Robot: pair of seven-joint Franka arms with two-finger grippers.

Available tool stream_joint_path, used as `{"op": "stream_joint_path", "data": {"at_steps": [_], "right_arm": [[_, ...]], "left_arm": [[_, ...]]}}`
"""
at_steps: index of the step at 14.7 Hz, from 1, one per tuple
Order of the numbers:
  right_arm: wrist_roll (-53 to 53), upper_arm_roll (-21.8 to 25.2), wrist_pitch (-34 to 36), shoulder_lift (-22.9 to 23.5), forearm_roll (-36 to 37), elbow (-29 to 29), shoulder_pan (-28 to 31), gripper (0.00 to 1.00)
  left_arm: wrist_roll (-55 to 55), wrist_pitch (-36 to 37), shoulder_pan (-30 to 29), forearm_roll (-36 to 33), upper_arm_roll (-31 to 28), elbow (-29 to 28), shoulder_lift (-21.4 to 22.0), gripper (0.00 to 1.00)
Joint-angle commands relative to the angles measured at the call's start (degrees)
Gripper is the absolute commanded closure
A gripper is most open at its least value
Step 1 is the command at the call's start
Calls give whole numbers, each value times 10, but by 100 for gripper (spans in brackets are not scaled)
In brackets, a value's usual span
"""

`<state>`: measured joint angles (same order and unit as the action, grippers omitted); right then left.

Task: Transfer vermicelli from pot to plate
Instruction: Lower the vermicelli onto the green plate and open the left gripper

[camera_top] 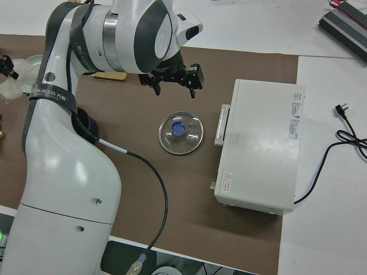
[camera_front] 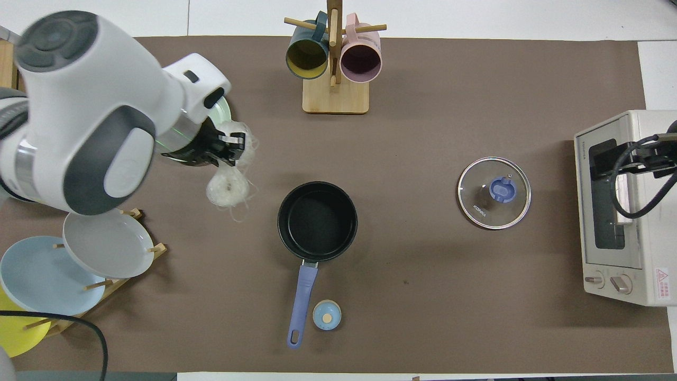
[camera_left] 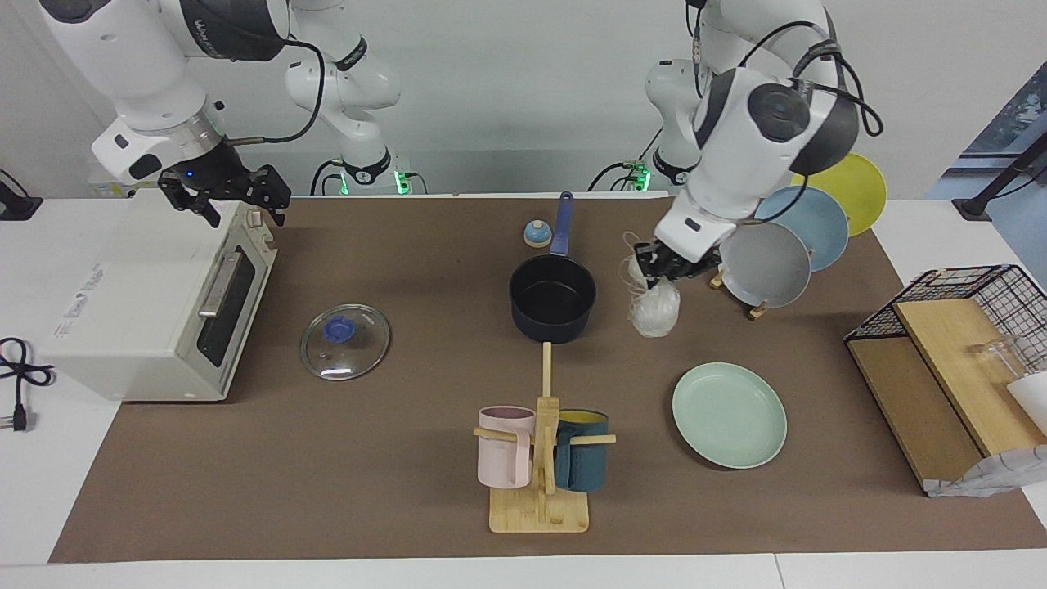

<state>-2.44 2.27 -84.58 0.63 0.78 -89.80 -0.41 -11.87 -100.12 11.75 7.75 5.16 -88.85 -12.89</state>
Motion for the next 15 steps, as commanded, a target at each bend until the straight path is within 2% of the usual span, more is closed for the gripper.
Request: {"op": "stream_joint_path", "data": {"at_steps": [1,7,14,15], "right_arm": [[7,-2,5,-6,-6,-2,5,0],[7,-2,5,-6,-6,-2,5,0],[7,-2,5,-6,-6,-2,5,0],[7,-2,5,-6,-6,-2,5,0]], "left_arm": [[74,-54,-53,14,6,10,-52,100],[134,-166,-89,-43,4,7,-146,100],[144,-236,-84,-53,3,-25,-154,100],[144,-236,-83,-53,3,-24,-154,84]]}}
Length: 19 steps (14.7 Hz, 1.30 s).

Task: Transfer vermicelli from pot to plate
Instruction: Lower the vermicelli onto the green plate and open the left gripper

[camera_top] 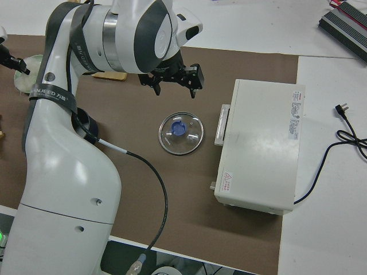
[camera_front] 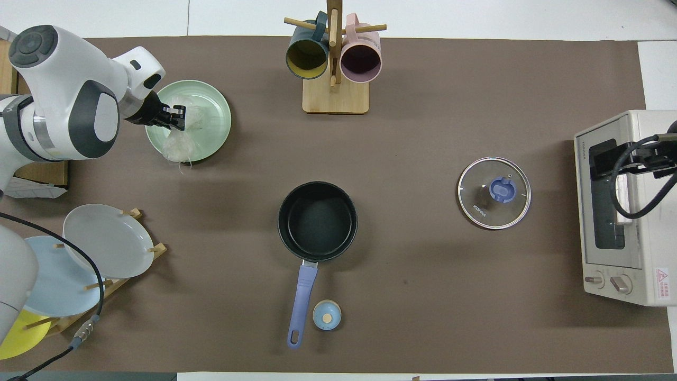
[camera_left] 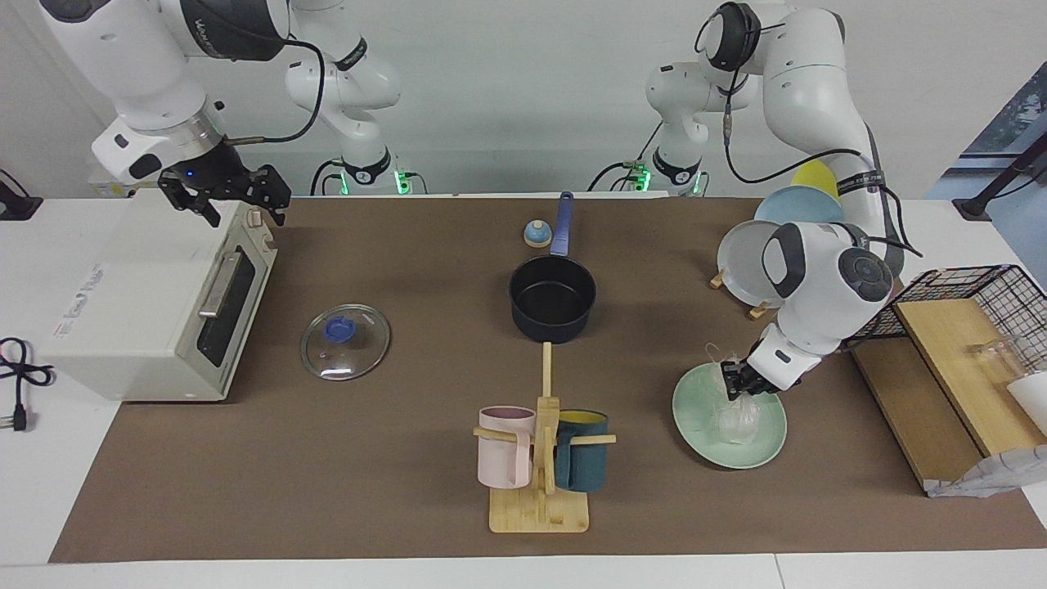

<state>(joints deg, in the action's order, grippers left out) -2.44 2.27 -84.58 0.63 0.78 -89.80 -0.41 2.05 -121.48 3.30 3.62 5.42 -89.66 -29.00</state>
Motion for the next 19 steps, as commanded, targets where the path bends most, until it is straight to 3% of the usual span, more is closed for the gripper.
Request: {"op": "stream_joint_path", "data": {"at_steps": [1,4,11,19], "right_arm": [[7,-2,5,-6,-6,-2,5,0],[7,-2,5,-6,-6,-2,5,0],[7,-2,5,-6,-6,-2,5,0],[7,-2,5,-6,-6,-2,5,0]], "left_arm": [[4,-20,2,-12,0,-15,7,1],[1,0,3,-12,0,-11,18,0],[-37,118,2,-11,0,-7,133,0],[-42,301,-12,-12,0,-15,268,0]]}}
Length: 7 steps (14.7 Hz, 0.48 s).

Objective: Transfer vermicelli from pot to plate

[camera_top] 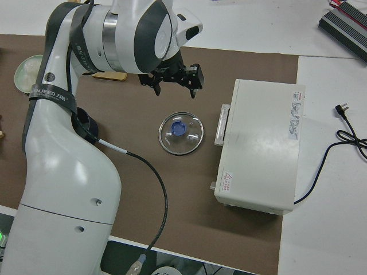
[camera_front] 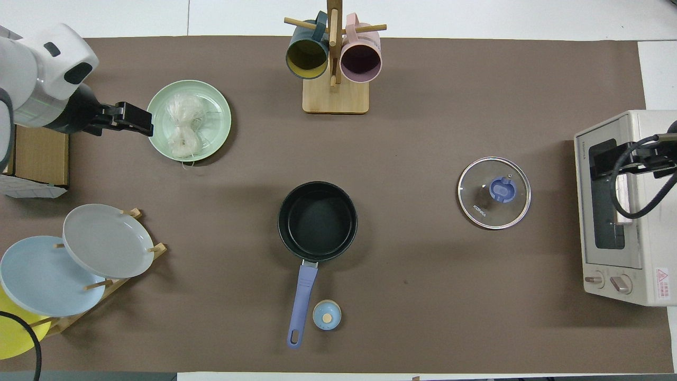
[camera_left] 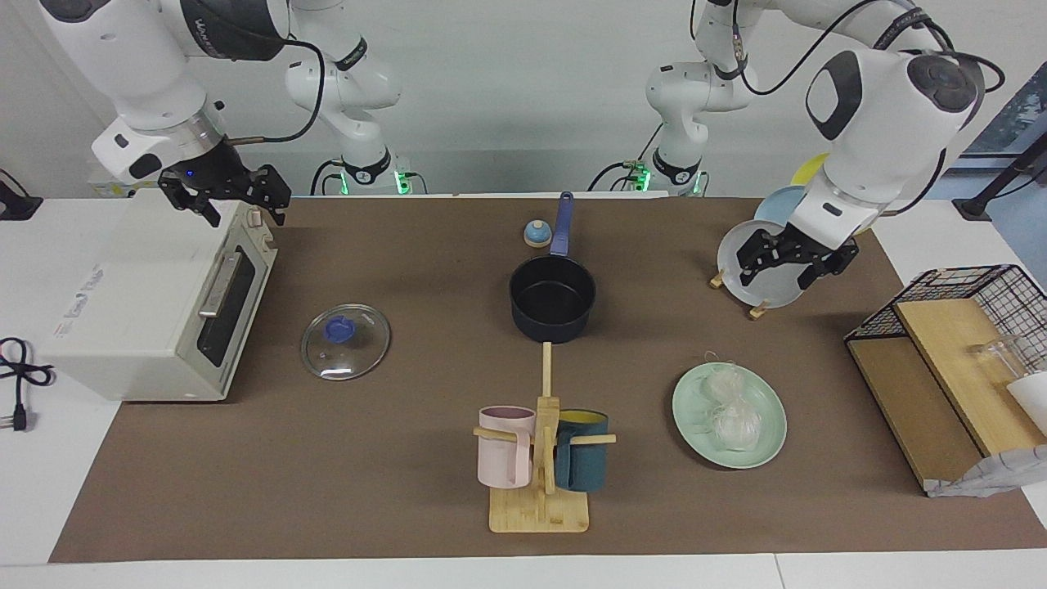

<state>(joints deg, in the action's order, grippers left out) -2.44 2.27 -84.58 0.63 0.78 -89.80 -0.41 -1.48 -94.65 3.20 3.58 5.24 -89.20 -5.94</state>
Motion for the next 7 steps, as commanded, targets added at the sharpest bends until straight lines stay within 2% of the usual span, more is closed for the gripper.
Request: {"op": "stream_joint_path", "data": {"at_steps": [1,3,7], "right_arm": [[7,-2,5,-6,-6,-2,5,0],[7,-2,5,-6,-6,-2,5,0],[7,-2,5,-6,-6,-2,5,0]], "left_arm": [[-7,49,-13,-11,1,-19,44,0],[-14,75,-13,-12,-1,-32,59,0],[-20,75,-4,-13,-18,-84,99,0]]}}
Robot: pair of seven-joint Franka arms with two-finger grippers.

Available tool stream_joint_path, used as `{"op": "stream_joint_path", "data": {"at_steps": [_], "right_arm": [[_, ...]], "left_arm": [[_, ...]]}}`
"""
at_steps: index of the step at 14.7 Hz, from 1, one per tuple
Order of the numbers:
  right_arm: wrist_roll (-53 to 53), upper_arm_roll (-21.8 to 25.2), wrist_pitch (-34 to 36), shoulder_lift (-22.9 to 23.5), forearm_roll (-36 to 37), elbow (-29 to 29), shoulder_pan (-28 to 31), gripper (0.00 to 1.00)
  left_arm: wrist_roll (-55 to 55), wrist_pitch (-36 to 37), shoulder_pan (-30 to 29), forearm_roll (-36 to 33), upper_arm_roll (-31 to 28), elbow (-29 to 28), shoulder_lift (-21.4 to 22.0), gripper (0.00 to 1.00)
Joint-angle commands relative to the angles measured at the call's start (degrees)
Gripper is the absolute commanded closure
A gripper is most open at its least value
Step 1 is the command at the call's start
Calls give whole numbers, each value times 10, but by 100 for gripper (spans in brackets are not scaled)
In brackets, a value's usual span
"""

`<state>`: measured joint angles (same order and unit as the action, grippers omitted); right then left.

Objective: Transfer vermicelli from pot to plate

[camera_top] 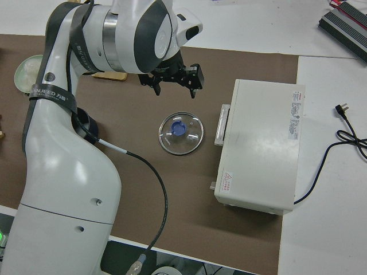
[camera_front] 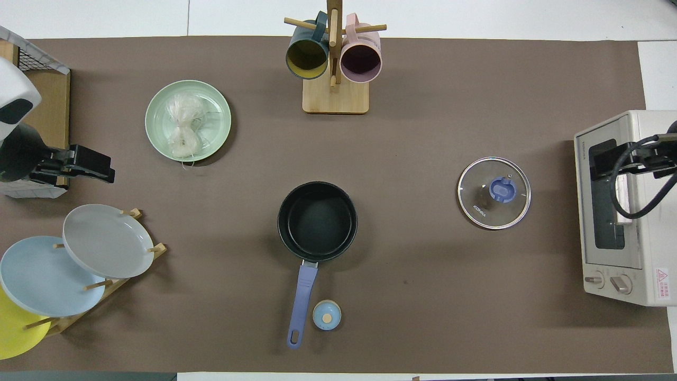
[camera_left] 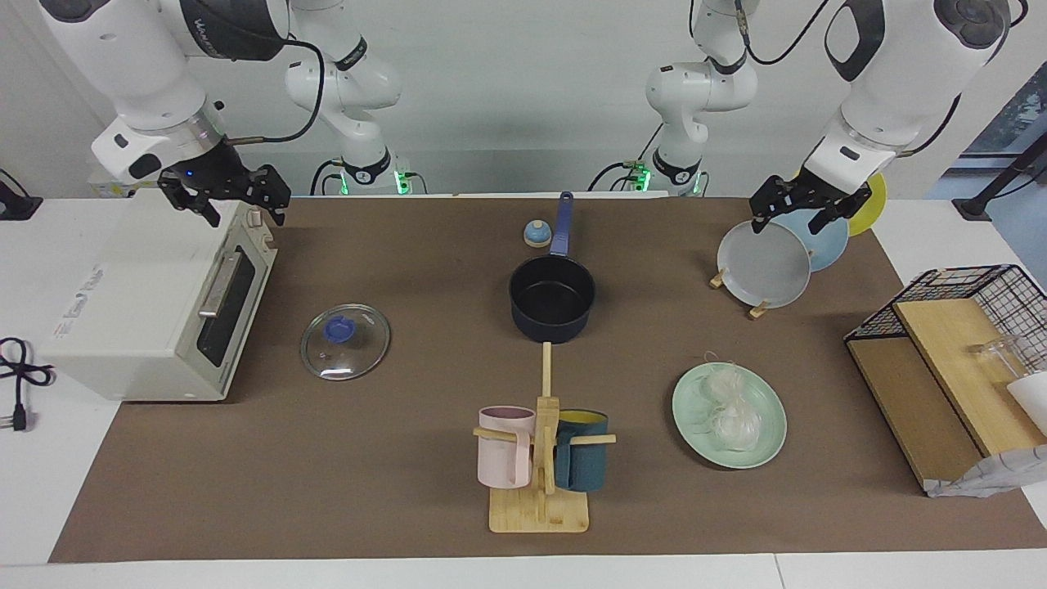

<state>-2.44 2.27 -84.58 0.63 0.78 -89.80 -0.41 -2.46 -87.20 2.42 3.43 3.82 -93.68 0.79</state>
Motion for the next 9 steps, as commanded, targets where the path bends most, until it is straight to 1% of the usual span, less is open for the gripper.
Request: {"op": "stream_joint_path", "data": {"at_steps": [1,5,9], "right_arm": [[7,-2,5,-6,-6,-2,5,0],[7,-2,5,-6,-6,-2,5,0],[7,-2,6,-6,-6,-2,5,0]], "left_arm": [[-18,-1,5,-11,-4,-36,31,0],[-27,20,22,-29,-4,-9,25,0],[-36,20,22,-29,-2,-6,24,0]]}}
